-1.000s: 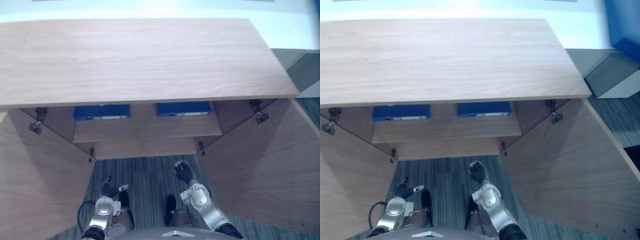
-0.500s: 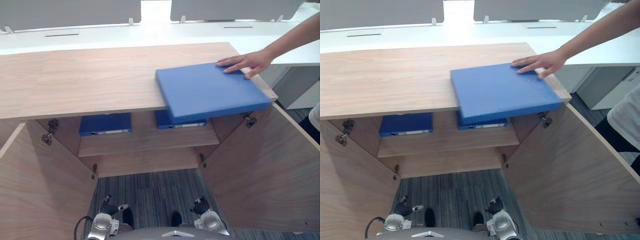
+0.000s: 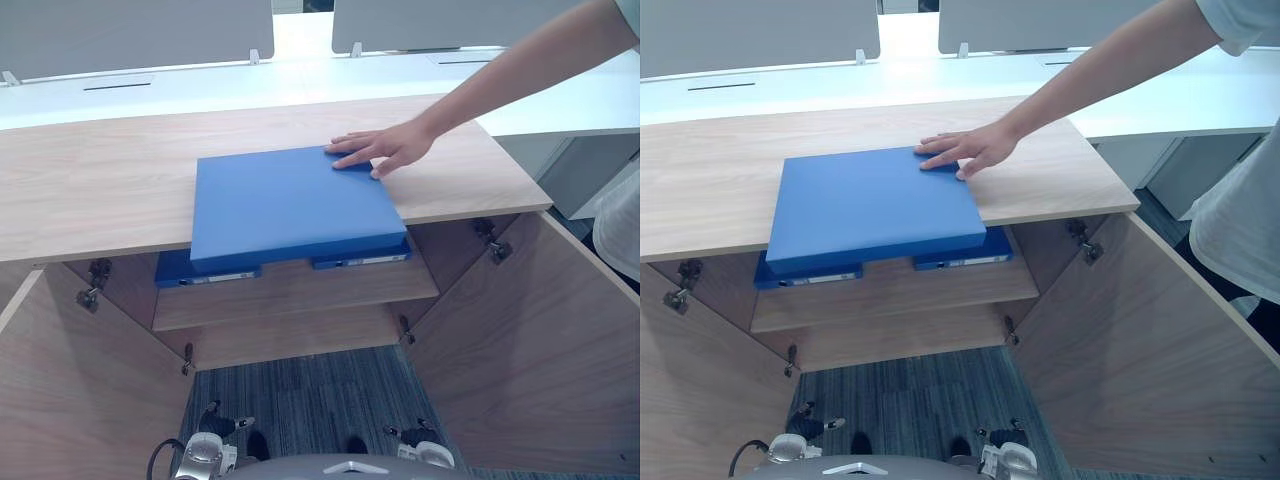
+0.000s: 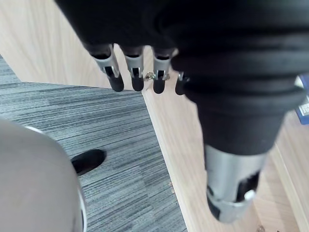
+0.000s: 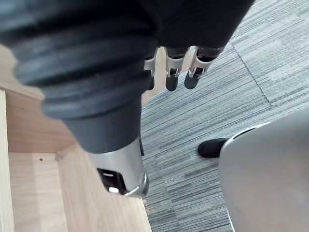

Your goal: Walk over to the cabinet, pick up the folder, carry it to the office cabinet, place the folder inside the office cabinet, then close the office cabinet door

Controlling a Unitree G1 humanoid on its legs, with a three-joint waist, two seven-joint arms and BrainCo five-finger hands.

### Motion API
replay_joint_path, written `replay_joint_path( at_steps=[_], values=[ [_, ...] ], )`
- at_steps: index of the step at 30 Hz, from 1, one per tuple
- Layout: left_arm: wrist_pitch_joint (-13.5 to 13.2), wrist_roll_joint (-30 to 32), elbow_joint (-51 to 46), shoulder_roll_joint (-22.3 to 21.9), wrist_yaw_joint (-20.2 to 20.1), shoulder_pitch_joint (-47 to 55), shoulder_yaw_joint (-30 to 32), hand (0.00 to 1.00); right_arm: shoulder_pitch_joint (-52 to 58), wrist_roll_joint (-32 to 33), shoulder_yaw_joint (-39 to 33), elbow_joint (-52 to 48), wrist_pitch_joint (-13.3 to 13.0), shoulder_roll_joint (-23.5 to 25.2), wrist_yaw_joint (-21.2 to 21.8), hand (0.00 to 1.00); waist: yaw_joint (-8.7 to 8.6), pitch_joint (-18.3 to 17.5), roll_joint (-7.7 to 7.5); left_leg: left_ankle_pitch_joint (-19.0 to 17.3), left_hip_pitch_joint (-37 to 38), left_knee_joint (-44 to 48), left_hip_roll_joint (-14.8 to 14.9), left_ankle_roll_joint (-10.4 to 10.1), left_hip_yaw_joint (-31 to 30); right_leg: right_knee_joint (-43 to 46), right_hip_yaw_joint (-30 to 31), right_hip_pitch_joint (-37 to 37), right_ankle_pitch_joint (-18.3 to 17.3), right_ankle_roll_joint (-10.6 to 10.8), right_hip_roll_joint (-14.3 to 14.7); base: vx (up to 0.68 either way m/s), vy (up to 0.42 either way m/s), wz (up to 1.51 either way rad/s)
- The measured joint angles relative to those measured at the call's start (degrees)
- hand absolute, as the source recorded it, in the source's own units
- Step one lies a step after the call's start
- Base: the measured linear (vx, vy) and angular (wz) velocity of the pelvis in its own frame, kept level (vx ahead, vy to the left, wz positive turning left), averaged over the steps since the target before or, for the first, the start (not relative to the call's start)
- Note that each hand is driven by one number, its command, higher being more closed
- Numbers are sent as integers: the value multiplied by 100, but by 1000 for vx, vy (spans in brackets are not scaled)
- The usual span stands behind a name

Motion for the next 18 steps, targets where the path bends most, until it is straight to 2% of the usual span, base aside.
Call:
replay_joint_path(
  at_steps=[12, 18],
  values=[
    [0, -23, 2, -1, 38, 13, 6, 0, 7, 50, -228, 30, 3, 46, -3, 0, -2, -1, 9, -76, 194, -2, -2, -40, 0, -30, -30, 199, -85, -63, 1, 11, -2, 0],
    [-1, -354, -50, 0, 104, 18, 18, 0, 16, 47, -228, 29, 2, 49, -57, 0, -2, 10, 7, -97, 322, -3, -1, -30, -24, -17, -60, 334, -132, -56, -1, -2, -1, 1]
  ],
)
